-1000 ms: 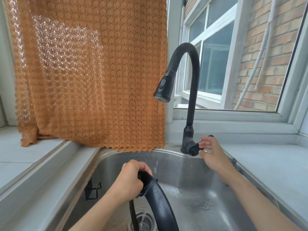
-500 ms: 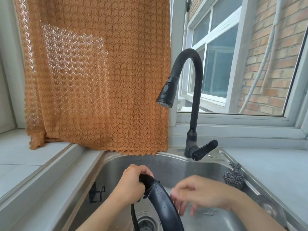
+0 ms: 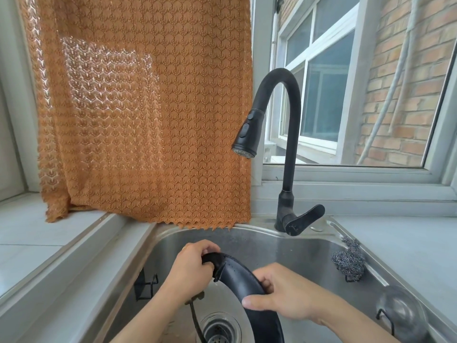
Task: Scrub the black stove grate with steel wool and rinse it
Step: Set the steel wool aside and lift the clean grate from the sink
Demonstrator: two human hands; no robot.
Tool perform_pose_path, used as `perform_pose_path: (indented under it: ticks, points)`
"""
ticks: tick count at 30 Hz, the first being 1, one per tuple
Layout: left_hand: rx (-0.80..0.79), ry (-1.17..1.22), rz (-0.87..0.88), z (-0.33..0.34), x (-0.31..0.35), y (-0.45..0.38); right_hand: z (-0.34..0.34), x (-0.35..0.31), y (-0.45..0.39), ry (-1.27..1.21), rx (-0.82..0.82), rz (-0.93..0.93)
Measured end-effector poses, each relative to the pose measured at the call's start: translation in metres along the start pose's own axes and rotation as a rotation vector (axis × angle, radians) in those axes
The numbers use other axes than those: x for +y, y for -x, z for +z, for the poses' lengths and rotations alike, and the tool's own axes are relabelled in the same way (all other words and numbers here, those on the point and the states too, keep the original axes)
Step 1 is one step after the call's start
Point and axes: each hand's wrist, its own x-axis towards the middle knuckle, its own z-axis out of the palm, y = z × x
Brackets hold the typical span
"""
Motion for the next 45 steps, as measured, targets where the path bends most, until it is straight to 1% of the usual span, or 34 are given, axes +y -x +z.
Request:
perform_pose_path:
  ticks: [3,5,8,10,12,14,17,19,21,23,25,27,28,29,30,31,32,34,35,37,40,42,45]
  points:
    - [0.039,0.028,-0.059,0.0,-0.002,-0.001,0.003,-0.002,-0.003,-0.008,0.01,0.0]
    - [0.073,0.086,-0.12,0.002,0.0,-0.001,0.005,-0.001,-0.005,0.043,0.055,-0.012]
    - [0.111,0.248,-0.31,0.002,0.006,0.002,0.006,-0.002,-0.003,0.156,0.14,-0.055]
    - [0.06,0.4,-0.475,-0.001,0.014,0.005,0.008,-0.005,0.0,0.217,0.186,-0.091]
    - [-0.022,0.553,-0.578,-0.005,0.021,0.009,0.013,-0.01,0.001,0.286,0.232,-0.133]
    - [-0.075,0.663,-0.609,-0.007,0.025,0.014,0.019,-0.014,0.002,0.393,0.245,-0.192]
    - [-0.164,0.684,-0.584,-0.007,0.025,0.02,0.024,-0.019,0.004,0.655,0.211,-0.295]
    - [-0.156,0.73,-0.568,-0.006,0.023,0.021,0.023,-0.019,0.003,0.784,0.173,-0.366]
    - [-0.127,0.77,-0.573,-0.007,0.022,0.02,0.022,-0.019,0.001,0.831,0.122,-0.416]
    - [-0.124,0.755,-0.566,-0.009,0.017,0.019,0.018,-0.02,0.005,0.709,0.071,-0.346]
    - [-0.131,0.7,-0.538,-0.016,0.009,0.017,0.011,-0.02,0.012,0.489,0.075,-0.213]
    - [-0.151,0.613,-0.466,-0.027,0.001,0.014,0.001,-0.007,0.01,0.339,0.21,-0.144]
    - [-0.167,0.576,-0.423,-0.034,-0.001,0.013,-0.004,0.004,0.005,0.332,0.315,-0.105]
    - [-0.186,0.556,-0.381,-0.041,-0.004,0.012,-0.011,0.015,0.001,0.378,0.401,-0.034]
    - [-0.204,0.55,-0.35,-0.048,-0.008,0.011,-0.016,0.025,-0.002,0.45,0.444,0.054]
    - [-0.221,0.552,-0.323,-0.054,-0.011,0.01,-0.021,0.032,-0.003,0.519,0.436,0.151]
    - [-0.239,0.556,-0.298,-0.059,-0.015,0.008,-0.024,0.039,-0.004,0.559,0.392,0.248]
    - [-0.264,0.568,-0.24,-0.067,-0.021,0.005,-0.025,0.048,-0.006,0.529,0.284,0.402]
    - [-0.269,0.585,-0.207,-0.07,-0.024,0.004,-0.024,0.05,-0.007,0.469,0.255,0.438]
    - [-0.275,0.634,-0.142,-0.074,-0.028,0.002,-0.023,0.053,-0.009,0.238,0.261,0.428]
    - [-0.254,0.671,-0.071,-0.076,-0.028,0.002,-0.021,0.046,-0.009,-0.146,0.267,0.316]
    - [-0.226,0.672,-0.043,-0.074,-0.029,0.002,-0.02,0.042,-0.009,-0.235,0.302,0.212]
    - [-0.164,0.668,-0.042,-0.07,-0.033,0.0,-0.021,0.039,-0.01,-0.2,0.38,0.145]
